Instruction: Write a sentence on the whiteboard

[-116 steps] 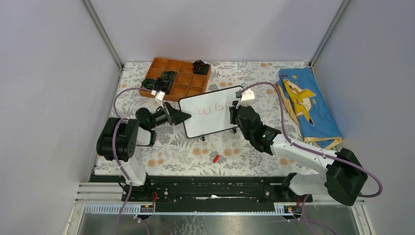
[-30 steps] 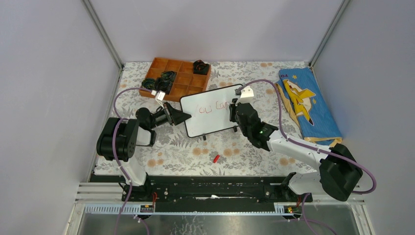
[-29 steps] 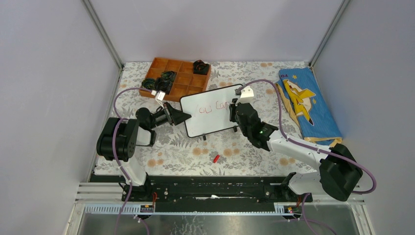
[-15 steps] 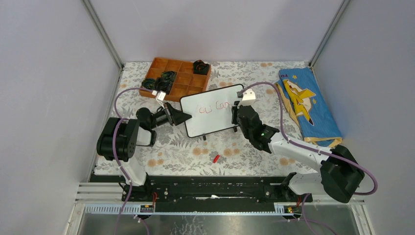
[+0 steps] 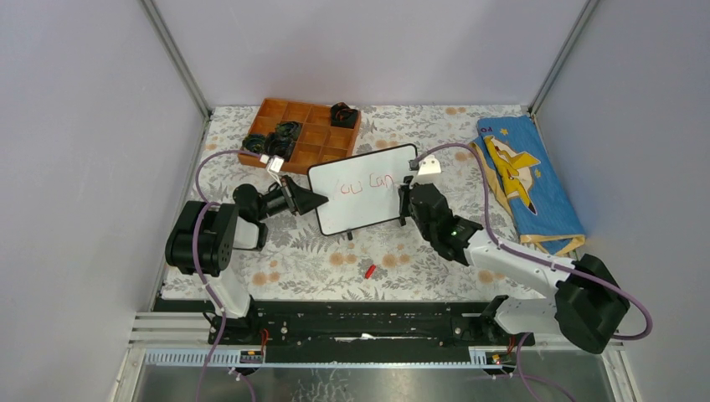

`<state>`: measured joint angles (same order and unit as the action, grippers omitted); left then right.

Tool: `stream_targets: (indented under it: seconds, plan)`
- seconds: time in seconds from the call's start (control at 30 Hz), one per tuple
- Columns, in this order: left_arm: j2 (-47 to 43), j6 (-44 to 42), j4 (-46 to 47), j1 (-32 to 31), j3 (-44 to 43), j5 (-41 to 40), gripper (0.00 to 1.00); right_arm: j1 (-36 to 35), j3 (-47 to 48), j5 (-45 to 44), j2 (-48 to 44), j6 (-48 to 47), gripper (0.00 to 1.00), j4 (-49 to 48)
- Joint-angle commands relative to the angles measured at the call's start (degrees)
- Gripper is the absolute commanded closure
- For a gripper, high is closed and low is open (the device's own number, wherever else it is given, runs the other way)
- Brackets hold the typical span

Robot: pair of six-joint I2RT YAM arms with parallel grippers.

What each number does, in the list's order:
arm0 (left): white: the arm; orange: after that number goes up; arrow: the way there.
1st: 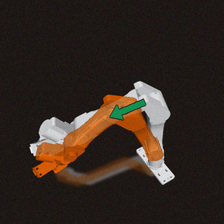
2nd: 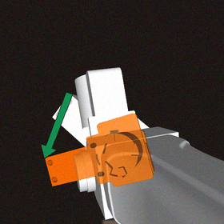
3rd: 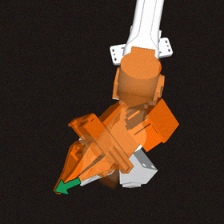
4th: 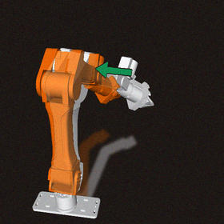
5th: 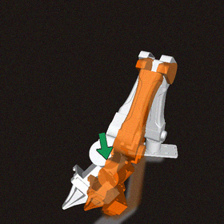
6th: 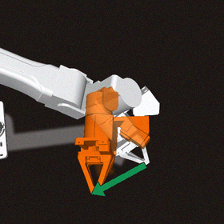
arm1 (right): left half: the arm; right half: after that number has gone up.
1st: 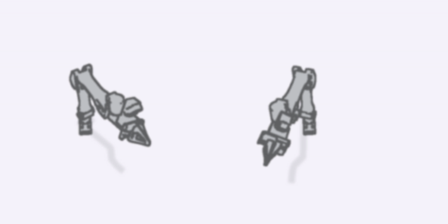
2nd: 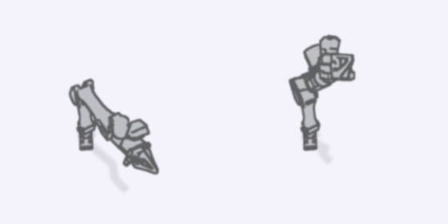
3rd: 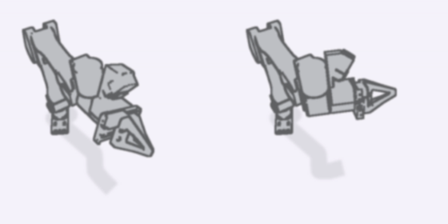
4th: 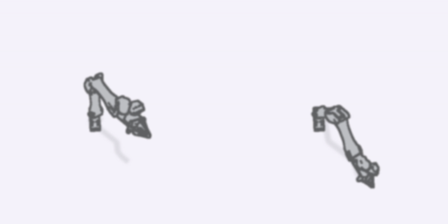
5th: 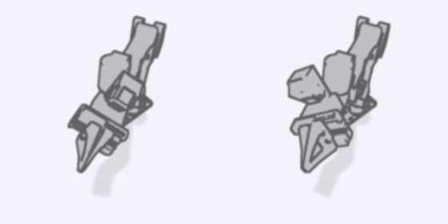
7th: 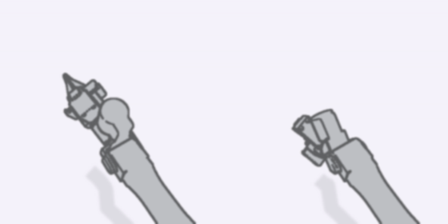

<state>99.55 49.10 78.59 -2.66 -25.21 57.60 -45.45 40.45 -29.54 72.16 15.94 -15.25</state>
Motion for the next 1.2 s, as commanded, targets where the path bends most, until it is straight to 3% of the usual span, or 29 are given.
stream_targets:
  seconds: [0.0, 0.23, 0.6, 1.17]
  plan:
    - [-1.81, -1.51, 0.53, -0.51, -0.74, -0.11, 0.54, 0.39, 0.79, 1.89, -6.47, 0.43, 1.0, -1.49]
    - [-1.9, -1.65, 0.43, -0.51, -0.74, -0.37, 0.53, -6.04, -0.41, 2.14, -11.15, -4.04, 1.0, -4.84]
    - [-2.2, -2.56, -1.22, -0.51, -0.8, -0.57, 0.53, -21.55, -3.31, -5.25, -0.88, -5.7, 1.0, -13.37]
    - [-2.79, -4.01, -4.14, -0.51, -1.16, -0.85, 0.5, -22.77, 1.83, -7.07, 10.84, -5.4, 1.0, -16.88]
